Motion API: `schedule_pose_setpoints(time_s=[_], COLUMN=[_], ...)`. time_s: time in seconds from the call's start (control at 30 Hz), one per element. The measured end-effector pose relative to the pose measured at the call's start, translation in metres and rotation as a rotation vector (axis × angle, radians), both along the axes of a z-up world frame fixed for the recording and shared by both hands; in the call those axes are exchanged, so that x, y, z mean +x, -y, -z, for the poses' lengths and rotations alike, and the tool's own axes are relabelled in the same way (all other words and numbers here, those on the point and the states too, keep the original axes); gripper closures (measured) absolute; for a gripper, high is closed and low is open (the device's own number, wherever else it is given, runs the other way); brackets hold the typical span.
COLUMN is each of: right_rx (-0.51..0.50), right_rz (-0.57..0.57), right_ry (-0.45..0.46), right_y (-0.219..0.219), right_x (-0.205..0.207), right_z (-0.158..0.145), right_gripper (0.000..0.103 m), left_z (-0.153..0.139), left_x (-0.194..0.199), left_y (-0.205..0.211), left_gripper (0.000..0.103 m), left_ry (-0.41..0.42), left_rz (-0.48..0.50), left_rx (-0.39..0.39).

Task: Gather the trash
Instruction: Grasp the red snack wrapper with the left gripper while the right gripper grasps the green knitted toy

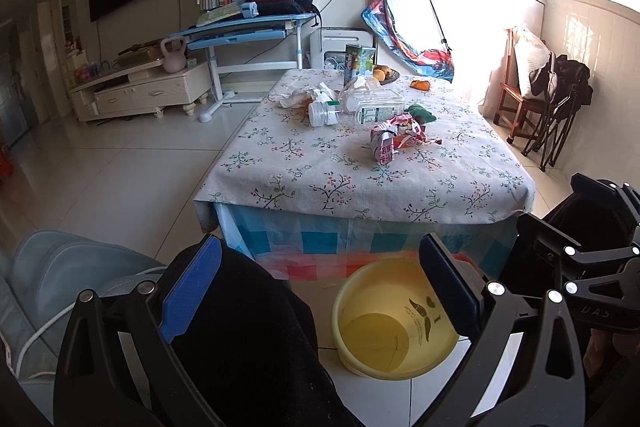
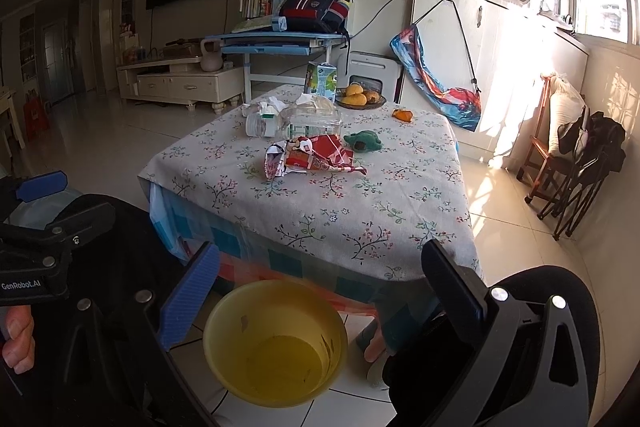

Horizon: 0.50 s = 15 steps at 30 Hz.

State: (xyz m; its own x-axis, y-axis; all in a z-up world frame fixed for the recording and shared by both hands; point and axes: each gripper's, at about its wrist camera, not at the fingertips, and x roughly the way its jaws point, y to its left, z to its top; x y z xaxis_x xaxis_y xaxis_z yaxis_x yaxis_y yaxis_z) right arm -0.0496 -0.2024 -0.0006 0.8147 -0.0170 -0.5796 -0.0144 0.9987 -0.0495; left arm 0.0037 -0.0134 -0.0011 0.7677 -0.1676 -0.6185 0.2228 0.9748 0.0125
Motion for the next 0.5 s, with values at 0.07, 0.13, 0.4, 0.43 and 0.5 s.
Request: schedule_pose_setpoints(time_s=[0.07, 0.13, 0.4, 0.43, 0.5], right_rx=[0.007, 0.015, 0.045, 0.050, 0.049], right_rz=[0.001, 0.009, 0.060, 0.065, 0.076], right_ry=[-0.017, -0.031, -0.105, -0.117, -0.136], right_y=[0.004, 0.009, 0.043, 0.048, 0.056], right_x=[0.003, 0.008, 0.043, 0.049, 0.060], right_z=[-0.002, -0.004, 0.000, 0.002, 0.003], right_gripper=[0.006, 0.006, 0.006, 0.006, 0.006], left_z=[-0.002, -0.005, 0.004, 0.006, 0.008], left_x=[0.003, 0.007, 0.057, 0.066, 0.083], left_y=[0.003, 0.007, 0.027, 0.031, 0.037], left_gripper=[0.007, 0.007, 0.007, 0.007, 0.007], left_ry=[0.004, 0.007, -0.063, -0.076, -0.079], left_rz=[0.004, 0.023, 0.091, 0.093, 0.097], left_rx=[-0.016, -0.033, -0.033, -0.033, -0.038])
